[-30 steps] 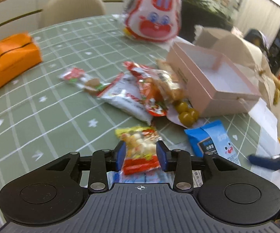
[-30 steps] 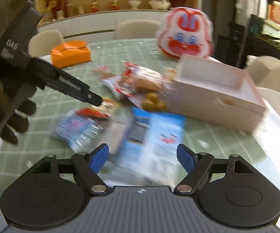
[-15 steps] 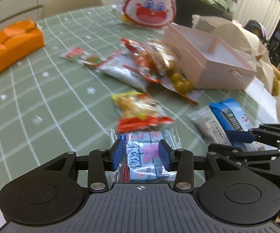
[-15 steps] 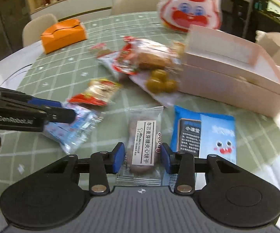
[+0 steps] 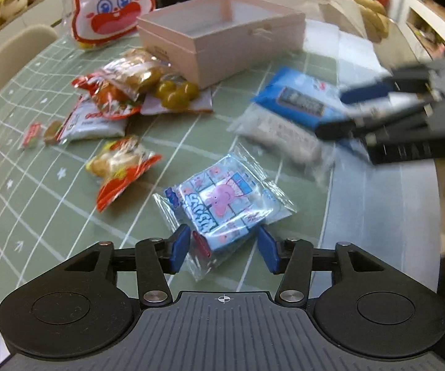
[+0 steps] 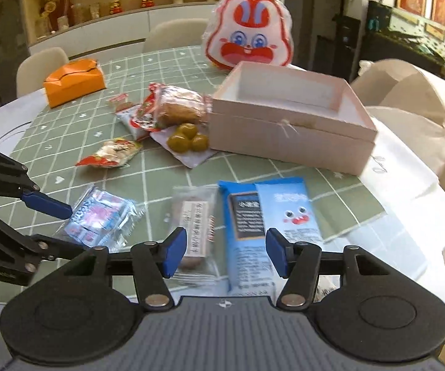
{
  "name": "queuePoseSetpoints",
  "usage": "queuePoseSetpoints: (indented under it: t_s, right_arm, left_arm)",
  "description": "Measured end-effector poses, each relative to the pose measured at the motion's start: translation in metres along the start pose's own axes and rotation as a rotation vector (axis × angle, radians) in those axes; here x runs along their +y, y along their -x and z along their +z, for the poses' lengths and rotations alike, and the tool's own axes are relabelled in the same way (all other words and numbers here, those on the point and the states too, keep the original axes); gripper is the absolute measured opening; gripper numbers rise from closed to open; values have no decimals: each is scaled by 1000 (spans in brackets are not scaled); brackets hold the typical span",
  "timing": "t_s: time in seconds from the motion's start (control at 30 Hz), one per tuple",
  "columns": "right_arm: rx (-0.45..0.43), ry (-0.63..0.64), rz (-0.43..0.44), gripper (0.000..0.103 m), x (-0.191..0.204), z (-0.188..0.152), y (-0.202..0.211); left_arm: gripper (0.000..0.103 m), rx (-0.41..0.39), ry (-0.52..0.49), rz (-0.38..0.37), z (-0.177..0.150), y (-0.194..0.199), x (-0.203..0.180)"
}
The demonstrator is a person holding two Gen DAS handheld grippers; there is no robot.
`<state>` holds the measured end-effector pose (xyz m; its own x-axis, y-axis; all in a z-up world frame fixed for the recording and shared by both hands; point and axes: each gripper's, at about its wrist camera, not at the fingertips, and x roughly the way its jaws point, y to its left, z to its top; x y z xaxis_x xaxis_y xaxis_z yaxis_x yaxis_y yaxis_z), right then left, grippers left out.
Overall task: Organize snacks
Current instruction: 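Grasp the pink Peppa candy pack with the left tool, then carry the pink candy pack toward the pink box while the right tool grasps a brown cookie packet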
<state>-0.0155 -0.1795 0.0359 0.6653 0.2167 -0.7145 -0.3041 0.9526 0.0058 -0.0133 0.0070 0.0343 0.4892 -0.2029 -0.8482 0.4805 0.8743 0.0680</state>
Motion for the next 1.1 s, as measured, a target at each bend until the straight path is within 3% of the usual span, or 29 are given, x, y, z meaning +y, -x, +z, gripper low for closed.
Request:
queuePoseSetpoints:
  t_s: [0.17,0.33,0.4,0.47,0.5,0.6,0.67,0.87,0.93,1.03,1.1]
  right_arm:
    - [17,-22,-27,58,-4,-7,-2]
    - [22,-36,-62,64,-8,-13,-4]
    - [16,-42,-72,65,-10,-15,-4]
    - [11,-39,-78,65,-10,-15,-4]
    - [8,-35,-77,65,-10,-16,-3]
    - [6,-20,-74,67,-9,-19,-2]
    - [1,-15,-75,68,-9,-21,-2]
    - [-4,-2,-80,68,-8,-24,1]
    - [-7,-19,-79,68,-12,-26,3]
    - [-13,-29,-90,69,-15,-28,5]
    - [-16,-26,-95,70,-14,-29,4]
  left_arm:
    - [56,-30,143,-45,25,-15,4]
    - [56,-32,147,-70,35,-22,3]
    - [55,-36,136,-120,36,-19,3]
    - [55,-79,65,-178,36,-8,2]
    - [55,-107,1,-172,35,-1,-1]
    - [55,-168,-261,-79,38,10,-13]
    - [55,-161,-360,-67,44,6,-16]
    - [55,-25,-436,-156,51,-26,-26]
    - [66,-32,-433,-186,45,-27,-30]
    - [64,-58,-421,-226,45,-23,-30]
    - [64,-89,-427,-175,49,-24,-24]
